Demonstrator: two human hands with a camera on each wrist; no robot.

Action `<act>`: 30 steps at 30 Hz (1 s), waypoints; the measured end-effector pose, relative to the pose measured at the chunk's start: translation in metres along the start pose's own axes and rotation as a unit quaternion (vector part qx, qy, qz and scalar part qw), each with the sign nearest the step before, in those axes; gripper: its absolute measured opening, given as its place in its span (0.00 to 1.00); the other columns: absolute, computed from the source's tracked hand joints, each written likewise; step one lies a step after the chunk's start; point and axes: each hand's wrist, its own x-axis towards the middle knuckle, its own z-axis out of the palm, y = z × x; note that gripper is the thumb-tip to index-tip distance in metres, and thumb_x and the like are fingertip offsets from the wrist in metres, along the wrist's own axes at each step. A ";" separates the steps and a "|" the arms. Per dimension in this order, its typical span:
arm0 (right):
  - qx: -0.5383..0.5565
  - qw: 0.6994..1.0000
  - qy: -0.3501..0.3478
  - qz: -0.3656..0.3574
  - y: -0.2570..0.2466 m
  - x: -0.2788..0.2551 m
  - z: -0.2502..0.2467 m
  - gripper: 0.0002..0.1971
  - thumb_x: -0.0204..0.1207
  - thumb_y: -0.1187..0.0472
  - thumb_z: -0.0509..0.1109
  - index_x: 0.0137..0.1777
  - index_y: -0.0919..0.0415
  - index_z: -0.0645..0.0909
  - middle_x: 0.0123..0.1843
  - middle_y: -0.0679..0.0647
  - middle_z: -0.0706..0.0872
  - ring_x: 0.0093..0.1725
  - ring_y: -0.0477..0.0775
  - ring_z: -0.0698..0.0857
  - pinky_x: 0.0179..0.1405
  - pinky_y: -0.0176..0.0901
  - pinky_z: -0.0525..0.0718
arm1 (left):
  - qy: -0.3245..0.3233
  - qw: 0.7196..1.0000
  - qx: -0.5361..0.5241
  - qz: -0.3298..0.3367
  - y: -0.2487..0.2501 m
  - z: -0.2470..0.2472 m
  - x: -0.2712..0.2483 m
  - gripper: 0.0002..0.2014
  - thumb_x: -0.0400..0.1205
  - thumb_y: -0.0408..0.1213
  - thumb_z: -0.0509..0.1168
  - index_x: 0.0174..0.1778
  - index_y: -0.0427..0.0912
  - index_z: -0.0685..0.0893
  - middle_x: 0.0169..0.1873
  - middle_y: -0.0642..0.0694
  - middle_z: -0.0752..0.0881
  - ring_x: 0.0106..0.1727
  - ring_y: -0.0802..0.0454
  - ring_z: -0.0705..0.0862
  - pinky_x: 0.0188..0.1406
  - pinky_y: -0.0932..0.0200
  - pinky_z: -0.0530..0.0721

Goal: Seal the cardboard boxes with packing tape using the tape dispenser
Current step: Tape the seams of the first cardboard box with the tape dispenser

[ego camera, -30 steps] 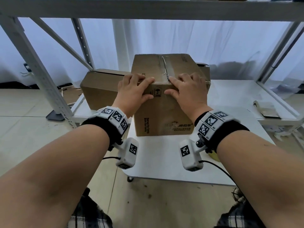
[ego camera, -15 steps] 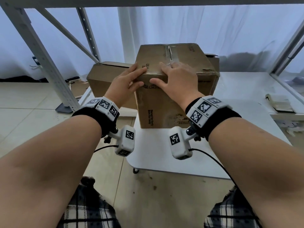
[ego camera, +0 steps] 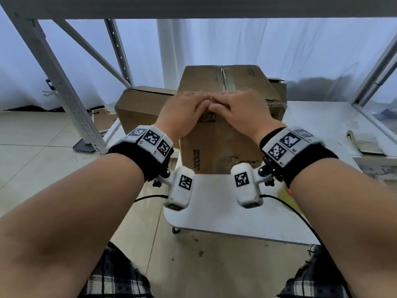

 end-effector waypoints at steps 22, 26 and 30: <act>0.280 0.926 0.162 0.197 0.081 -0.051 -0.026 0.22 0.86 0.45 0.55 0.75 0.52 0.75 0.65 0.53 0.86 0.67 0.52 0.80 0.70 0.43 0.73 | -0.038 0.995 0.073 0.052 0.061 0.030 0.031 0.22 0.86 0.57 0.50 0.75 0.59 0.72 0.74 0.54 0.75 0.74 0.46 0.71 0.73 0.46 0.67; 0.308 0.930 0.093 0.178 0.090 -0.067 -0.028 0.29 0.80 0.43 0.63 0.80 0.51 0.68 0.77 0.48 0.74 0.75 0.46 0.72 0.67 0.31 0.65 | -0.025 0.992 0.107 0.065 0.058 0.034 0.030 0.23 0.85 0.57 0.53 0.76 0.57 0.71 0.74 0.54 0.75 0.73 0.45 0.71 0.72 0.45 0.67; 0.280 0.939 0.041 0.197 0.107 -0.081 -0.020 0.44 0.71 0.40 0.74 0.83 0.48 0.57 0.79 0.52 0.71 0.77 0.51 0.70 0.71 0.40 0.66 | -0.037 0.991 0.102 0.084 0.070 0.032 0.031 0.25 0.85 0.56 0.53 0.76 0.48 0.72 0.75 0.49 0.74 0.75 0.46 0.70 0.74 0.48 0.63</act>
